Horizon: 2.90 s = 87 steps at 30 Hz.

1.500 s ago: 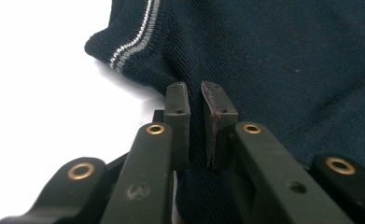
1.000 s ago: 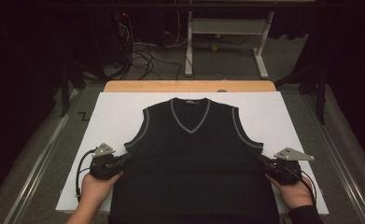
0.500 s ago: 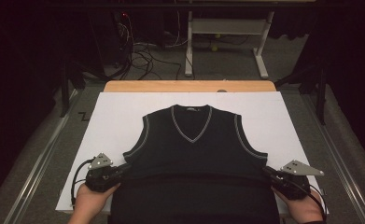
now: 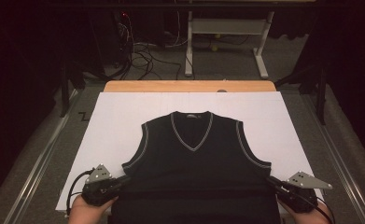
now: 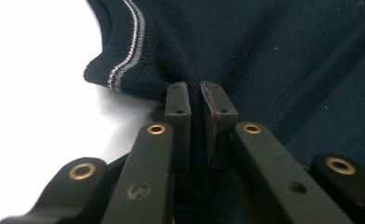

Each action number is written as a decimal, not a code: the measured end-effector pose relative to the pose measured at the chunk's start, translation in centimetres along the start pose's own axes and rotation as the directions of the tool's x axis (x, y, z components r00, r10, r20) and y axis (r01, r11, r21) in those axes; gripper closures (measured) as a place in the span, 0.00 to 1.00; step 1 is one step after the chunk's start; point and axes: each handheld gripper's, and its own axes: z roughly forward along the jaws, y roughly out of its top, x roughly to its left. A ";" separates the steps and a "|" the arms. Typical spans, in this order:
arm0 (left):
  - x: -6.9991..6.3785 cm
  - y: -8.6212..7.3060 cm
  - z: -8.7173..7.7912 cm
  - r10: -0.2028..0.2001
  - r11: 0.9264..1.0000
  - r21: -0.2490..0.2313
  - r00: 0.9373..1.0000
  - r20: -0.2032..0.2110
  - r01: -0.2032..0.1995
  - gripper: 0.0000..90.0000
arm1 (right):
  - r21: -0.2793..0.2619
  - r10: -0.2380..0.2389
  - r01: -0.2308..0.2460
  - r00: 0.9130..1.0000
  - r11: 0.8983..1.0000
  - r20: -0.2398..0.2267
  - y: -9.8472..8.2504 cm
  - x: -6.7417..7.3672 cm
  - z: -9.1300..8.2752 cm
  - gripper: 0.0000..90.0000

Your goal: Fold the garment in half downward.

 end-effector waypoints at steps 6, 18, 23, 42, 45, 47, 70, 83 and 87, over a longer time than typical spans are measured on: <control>-0.5 -0.7 -0.3 0.013 1.000 0.019 1.000 0.006 -0.013 0.86 | 0.000 -0.017 0.017 1.000 1.000 -0.010 -0.7 0.4 -0.7 0.94; -0.9 -1.4 -0.6 0.021 0.999 0.034 1.000 0.021 -0.022 0.86 | 0.009 -0.030 0.030 0.999 0.999 -0.020 -1.6 0.9 -1.4 0.93; -0.9 -1.4 -0.6 0.013 0.999 0.032 1.000 0.024 -0.014 0.83 | 0.008 -0.031 0.031 0.999 0.999 -0.021 -1.6 0.8 -1.4 0.91; 1.9 1.0 0.5 -0.075 0.991 -0.115 0.997 -0.027 0.071 0.25 | -0.112 0.106 -0.108 0.994 0.988 -0.024 0.3 -1.0 0.7 0.27; 2.5 2.0 0.7 -0.085 0.986 -0.146 0.996 -0.027 0.080 0.21 | -0.119 0.092 -0.092 0.996 0.989 -0.009 1.3 -1.1 1.6 0.19; 3.2 2.8 1.0 -0.090 0.984 -0.157 0.995 -0.039 0.083 0.14 | -0.135 0.096 -0.096 0.995 0.986 -0.011 2.3 -1.5 2.3 0.15; 8.0 11.7 6.1 -0.143 0.980 -0.148 0.987 -0.073 0.131 0.00 | -0.091 0.089 -0.086 0.996 0.992 0.028 9.7 -5.3 9.7 0.00; 10.5 13.6 10.1 -0.256 0.965 -0.081 0.963 -0.086 0.250 0.00 | -0.049 0.137 -0.135 0.990 0.990 0.036 13.1 -6.6 13.5 0.15; 10.8 13.5 11.2 -0.285 0.958 -0.026 0.955 -0.076 0.284 0.03 | 0.028 0.167 -0.167 0.986 0.986 0.019 13.7 -6.2 15.0 0.26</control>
